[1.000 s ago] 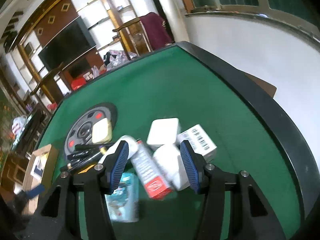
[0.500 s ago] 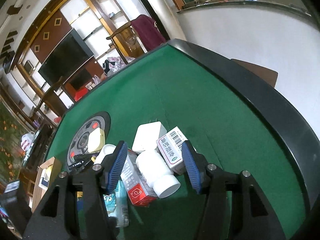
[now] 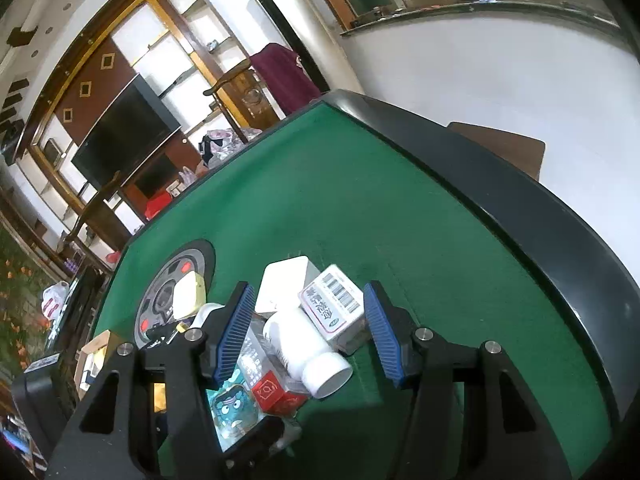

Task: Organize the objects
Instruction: 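Move both tools back over the pile of items on the table, then grasp the white pill bottle with the left tool while the right tool grasps the red-white box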

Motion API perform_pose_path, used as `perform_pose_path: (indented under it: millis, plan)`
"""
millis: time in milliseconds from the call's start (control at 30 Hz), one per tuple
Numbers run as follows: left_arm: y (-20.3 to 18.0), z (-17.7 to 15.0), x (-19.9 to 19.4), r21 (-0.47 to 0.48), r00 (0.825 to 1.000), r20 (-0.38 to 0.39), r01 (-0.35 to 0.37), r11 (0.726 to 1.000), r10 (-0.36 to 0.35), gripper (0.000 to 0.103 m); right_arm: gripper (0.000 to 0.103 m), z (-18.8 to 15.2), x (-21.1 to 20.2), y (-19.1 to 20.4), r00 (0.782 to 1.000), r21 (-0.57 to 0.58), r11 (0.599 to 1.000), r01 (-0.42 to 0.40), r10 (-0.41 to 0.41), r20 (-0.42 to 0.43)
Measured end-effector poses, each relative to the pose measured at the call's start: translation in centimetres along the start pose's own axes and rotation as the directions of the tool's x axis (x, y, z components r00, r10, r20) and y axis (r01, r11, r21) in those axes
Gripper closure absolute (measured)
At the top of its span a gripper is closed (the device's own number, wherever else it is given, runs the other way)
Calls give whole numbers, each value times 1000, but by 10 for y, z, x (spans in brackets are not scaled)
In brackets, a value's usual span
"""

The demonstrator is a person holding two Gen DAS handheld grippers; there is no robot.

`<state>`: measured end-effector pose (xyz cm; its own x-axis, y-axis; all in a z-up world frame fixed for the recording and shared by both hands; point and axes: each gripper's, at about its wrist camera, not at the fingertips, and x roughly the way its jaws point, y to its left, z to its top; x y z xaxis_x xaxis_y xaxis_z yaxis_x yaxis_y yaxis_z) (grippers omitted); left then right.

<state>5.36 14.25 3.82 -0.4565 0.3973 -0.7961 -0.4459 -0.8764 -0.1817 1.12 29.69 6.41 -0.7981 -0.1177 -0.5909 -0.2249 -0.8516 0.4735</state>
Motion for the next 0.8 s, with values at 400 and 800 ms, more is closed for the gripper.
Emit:
perform_pose_path:
  millis: [400, 800]
  plan:
    - [24, -11, -36, -25, 993, 9, 116, 993, -116, 87, 47, 2, 3, -7, 1000, 33, 999, 17, -17, -4]
    - [38, -20, -62, 53, 989, 0, 147, 988, -147, 60, 47, -15, 0, 0, 980, -26, 991, -132, 126, -156]
